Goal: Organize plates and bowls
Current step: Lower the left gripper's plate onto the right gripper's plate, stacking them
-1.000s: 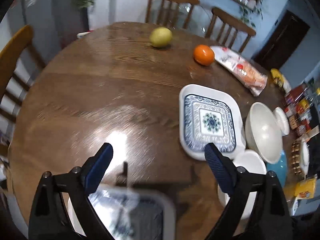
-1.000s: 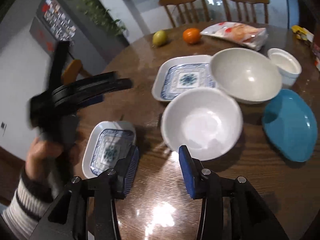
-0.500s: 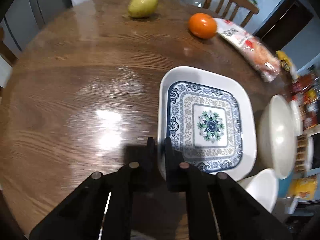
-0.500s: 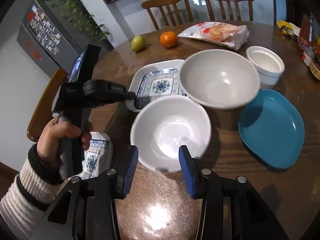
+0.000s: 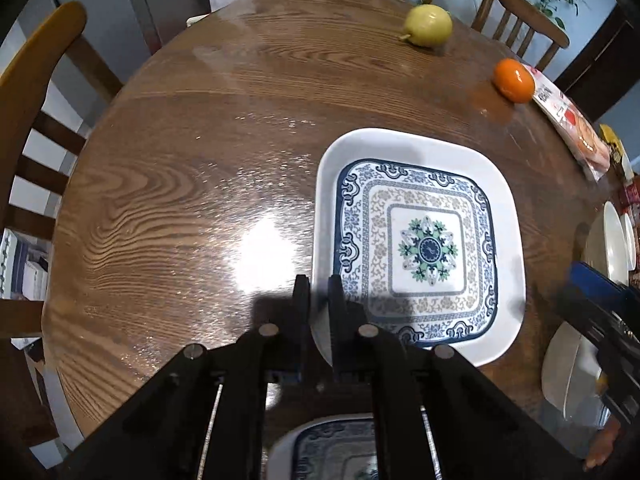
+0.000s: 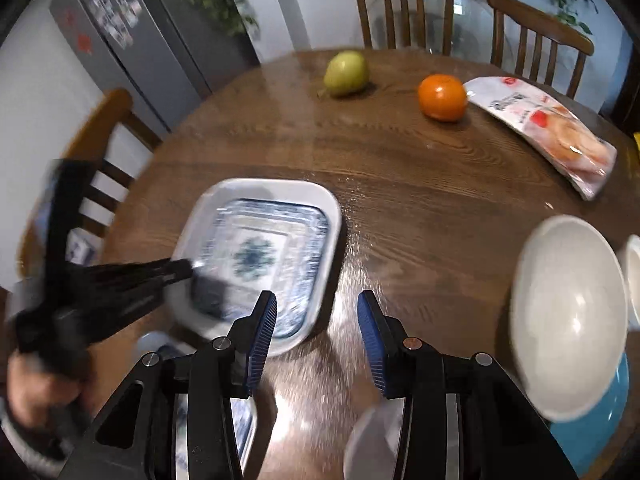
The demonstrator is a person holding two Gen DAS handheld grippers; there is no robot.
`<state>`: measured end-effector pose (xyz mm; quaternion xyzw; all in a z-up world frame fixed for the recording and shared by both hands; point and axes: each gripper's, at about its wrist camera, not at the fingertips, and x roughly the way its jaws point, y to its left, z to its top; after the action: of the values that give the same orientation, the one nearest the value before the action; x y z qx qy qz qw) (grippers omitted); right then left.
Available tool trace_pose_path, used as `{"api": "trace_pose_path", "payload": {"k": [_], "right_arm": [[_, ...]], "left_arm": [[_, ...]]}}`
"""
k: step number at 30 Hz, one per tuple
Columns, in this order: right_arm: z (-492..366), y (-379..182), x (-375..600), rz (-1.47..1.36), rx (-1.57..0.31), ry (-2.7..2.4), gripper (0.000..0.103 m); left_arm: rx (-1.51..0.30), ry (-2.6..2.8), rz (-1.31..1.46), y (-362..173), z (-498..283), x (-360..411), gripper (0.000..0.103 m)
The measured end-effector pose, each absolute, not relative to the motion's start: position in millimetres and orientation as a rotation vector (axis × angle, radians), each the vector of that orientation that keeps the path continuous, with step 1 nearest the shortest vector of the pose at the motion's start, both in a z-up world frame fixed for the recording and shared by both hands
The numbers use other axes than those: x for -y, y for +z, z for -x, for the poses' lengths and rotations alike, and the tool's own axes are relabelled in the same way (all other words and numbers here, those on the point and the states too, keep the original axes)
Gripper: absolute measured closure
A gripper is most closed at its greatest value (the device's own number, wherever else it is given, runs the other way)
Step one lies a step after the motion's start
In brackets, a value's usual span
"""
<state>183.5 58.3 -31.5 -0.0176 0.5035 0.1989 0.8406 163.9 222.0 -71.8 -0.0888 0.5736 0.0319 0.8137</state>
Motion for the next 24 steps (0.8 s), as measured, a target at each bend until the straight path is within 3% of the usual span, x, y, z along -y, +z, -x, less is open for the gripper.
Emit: {"api": "trace_pose_path", "payload": {"k": [8,12,18,24], "right_arm": [[-213.0,-65.3,-88.4,0.077,-1.16,0.391,0.061],[-220.4,-69.9,-85.6,0.037,-1.168,0.397,0.092],[-217.5,-65.0,-80.8,0.022,-1.134,0.392,0.095],[-192.0,-23.4,-73.9,0.01,-1.028,0.416,0.095]], "left_arm": [[-1.22,0.053,0.209,-72.5,-161.3,-225.0,0.095],[-1.211,0.053,0.209,-74.6,-170.3,-221.9,0.095],[-1.173,0.065,0.199,-70.8,-164.6,-219.3,0.096],[-1.093,0.062,0.203,-38.6,-144.6,-218.3,0.094]]}}
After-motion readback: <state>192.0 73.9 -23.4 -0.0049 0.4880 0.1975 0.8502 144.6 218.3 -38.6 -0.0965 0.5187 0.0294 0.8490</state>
